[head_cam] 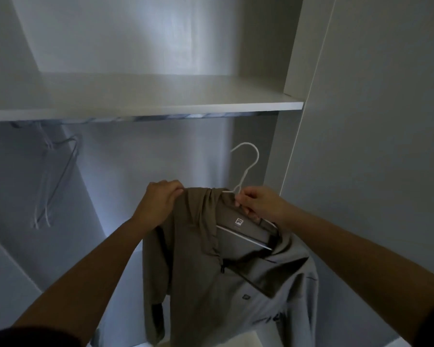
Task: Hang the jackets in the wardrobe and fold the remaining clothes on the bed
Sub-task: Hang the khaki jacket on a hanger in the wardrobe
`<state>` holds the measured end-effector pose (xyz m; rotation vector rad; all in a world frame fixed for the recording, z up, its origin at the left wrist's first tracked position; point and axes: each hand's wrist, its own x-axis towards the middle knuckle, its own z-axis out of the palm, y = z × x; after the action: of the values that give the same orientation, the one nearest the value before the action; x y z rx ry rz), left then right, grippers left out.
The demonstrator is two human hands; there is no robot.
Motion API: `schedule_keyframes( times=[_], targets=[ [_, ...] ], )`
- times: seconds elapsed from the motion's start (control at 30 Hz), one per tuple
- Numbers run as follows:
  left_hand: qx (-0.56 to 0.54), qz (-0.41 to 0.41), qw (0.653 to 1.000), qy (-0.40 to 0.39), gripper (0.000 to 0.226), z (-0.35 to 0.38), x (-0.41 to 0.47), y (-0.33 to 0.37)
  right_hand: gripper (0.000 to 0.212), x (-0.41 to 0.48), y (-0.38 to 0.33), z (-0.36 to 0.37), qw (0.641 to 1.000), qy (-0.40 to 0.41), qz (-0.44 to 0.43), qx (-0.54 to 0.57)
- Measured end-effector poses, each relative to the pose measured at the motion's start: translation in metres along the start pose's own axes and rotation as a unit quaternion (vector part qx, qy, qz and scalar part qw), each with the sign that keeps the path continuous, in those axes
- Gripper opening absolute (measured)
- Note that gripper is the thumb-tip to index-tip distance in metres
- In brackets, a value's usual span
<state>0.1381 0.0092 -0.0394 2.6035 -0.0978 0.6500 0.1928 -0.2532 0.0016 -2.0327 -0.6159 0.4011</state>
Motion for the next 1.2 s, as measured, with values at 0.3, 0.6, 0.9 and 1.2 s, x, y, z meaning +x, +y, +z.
schedule_keyframes(
  times=[0.3, 0.6, 0.9, 1.2],
  targets=[
    [-0.052, -0.038, 0.998, -0.002, 0.022, 0.043, 0.087, -0.118, 0.026, 0.124, 0.017, 0.009, 0.993, 0.083, -0.007, -0.087],
    [-0.036, 0.057, 0.992, -0.109, 0.009, 0.104, 0.174, -0.145, 0.027, 0.229, 0.043, 0.012, 0.988, 0.137, -0.003, -0.072],
    [-0.049, 0.023, 0.998, -0.012, 0.02, 0.127, 0.218, -0.175, 0.039, 0.289, 0.057, -0.006, 0.974, 0.193, -0.051, -0.109],
    [-0.024, 0.038, 0.998, 0.049, 0.017, 0.101, 0.277, -0.185, 0.026, 0.353, 0.024, -0.027, 0.952, 0.269, -0.069, -0.132]
  ],
)
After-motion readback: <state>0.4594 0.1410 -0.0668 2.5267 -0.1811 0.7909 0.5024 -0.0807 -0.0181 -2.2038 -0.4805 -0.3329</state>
